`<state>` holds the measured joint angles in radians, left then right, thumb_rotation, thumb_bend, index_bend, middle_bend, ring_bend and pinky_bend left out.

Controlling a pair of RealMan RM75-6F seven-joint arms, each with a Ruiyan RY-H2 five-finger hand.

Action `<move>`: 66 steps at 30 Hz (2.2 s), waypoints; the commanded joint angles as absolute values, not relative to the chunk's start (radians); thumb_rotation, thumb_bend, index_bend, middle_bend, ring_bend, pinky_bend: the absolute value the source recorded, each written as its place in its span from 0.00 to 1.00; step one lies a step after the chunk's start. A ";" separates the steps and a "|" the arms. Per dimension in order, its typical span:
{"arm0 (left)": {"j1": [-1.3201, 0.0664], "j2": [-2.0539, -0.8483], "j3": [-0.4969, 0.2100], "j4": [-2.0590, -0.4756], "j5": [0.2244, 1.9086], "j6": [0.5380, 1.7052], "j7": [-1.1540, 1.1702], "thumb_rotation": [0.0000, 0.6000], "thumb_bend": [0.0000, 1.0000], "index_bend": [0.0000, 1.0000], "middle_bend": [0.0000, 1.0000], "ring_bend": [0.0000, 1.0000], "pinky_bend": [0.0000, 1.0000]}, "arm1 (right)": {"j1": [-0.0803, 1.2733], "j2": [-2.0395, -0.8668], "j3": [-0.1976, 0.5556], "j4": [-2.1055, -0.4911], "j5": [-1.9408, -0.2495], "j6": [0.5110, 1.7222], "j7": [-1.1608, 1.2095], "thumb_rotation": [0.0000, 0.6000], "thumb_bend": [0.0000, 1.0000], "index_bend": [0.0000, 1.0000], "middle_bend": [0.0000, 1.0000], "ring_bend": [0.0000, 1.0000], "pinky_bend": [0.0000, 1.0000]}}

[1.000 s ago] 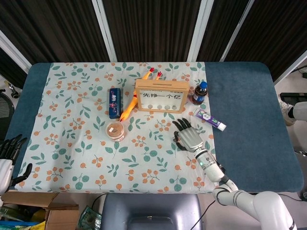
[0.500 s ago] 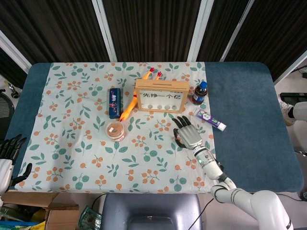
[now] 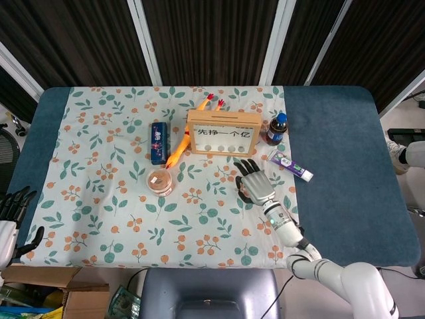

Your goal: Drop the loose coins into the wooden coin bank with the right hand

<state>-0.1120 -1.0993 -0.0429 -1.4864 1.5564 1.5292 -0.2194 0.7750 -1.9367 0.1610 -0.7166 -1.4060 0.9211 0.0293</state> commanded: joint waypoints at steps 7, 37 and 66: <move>-0.110 -1.098 -0.044 -1.485 1.555 1.532 -0.225 1.00 0.43 0.00 0.00 0.00 0.00 | 0.800 -1.954 0.180 -0.684 -1.391 0.903 0.022 1.00 0.54 0.66 0.21 0.00 0.05; -0.108 -1.098 -0.046 -1.481 1.557 1.539 -0.235 1.00 0.43 0.00 0.00 0.00 0.00 | 0.909 -2.042 0.238 -0.526 -1.345 0.842 0.026 1.00 0.60 0.76 0.28 0.05 0.12; -0.110 -1.100 -0.045 -1.479 1.560 1.537 -0.234 1.00 0.43 0.00 0.00 0.00 0.00 | 0.943 -1.618 0.550 -1.347 -1.202 1.138 -0.257 1.00 0.61 0.74 0.28 0.06 0.13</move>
